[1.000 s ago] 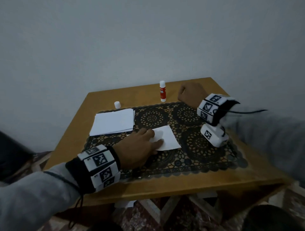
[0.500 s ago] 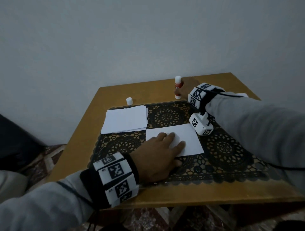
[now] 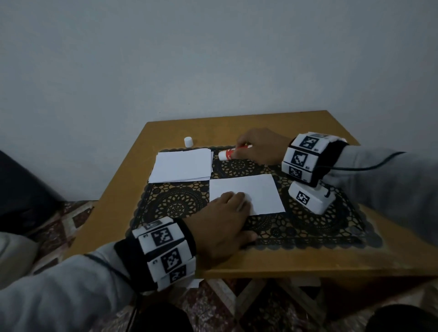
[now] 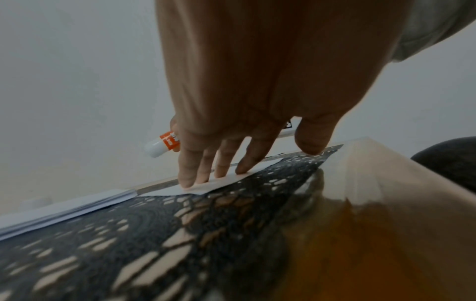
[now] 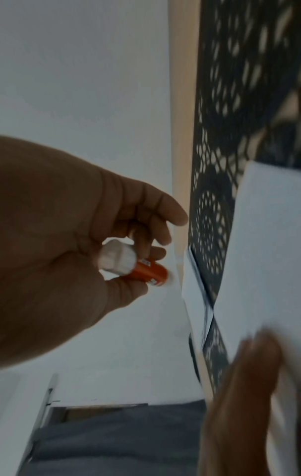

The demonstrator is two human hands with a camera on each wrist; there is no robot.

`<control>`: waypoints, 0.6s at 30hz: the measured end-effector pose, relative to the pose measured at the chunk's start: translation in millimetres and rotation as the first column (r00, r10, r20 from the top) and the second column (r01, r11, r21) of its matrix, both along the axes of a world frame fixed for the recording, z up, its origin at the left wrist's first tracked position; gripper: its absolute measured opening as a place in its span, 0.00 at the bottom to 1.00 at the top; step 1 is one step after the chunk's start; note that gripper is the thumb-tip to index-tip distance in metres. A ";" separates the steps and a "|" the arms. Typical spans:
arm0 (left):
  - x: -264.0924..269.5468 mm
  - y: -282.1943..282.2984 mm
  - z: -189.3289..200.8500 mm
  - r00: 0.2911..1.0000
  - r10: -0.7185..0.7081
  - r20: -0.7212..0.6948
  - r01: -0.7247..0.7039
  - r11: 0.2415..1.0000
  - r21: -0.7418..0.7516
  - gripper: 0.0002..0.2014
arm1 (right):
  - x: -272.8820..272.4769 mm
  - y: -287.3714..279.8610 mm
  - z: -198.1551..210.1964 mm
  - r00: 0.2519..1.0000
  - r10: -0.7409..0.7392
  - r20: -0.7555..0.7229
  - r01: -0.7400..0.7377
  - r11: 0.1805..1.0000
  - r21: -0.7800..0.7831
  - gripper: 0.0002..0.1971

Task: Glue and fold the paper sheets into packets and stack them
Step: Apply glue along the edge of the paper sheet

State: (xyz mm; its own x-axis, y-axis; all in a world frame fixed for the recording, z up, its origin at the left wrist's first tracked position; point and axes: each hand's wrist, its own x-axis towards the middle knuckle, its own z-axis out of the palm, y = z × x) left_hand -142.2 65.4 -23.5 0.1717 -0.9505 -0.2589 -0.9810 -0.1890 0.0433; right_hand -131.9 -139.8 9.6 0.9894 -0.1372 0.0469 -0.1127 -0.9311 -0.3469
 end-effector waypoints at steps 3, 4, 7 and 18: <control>2.7 -2.7 -0.4 1.000 0.002 0.002 -0.002 1.000 0.029 0.34 | -1.7 17.0 1.0 0.999 0.034 0.043 -0.038 0.993 0.108 0.11; 3.2 -3.3 1.0 1.000 0.008 -0.004 -0.008 0.998 0.068 0.34 | 0.0 22.0 -1.3 0.998 0.043 0.054 -0.049 0.991 0.123 0.09; 4.5 -5.5 8.6 0.999 0.036 -0.028 -0.031 0.987 0.159 0.33 | 6.1 36.5 -7.7 0.996 0.081 0.029 -0.084 0.987 0.136 0.06; 9.2 -11.7 7.9 1.000 0.015 -0.008 -0.014 0.985 0.170 0.33 | 12.0 49.9 -14.2 0.999 0.031 0.014 -0.032 0.996 0.089 0.06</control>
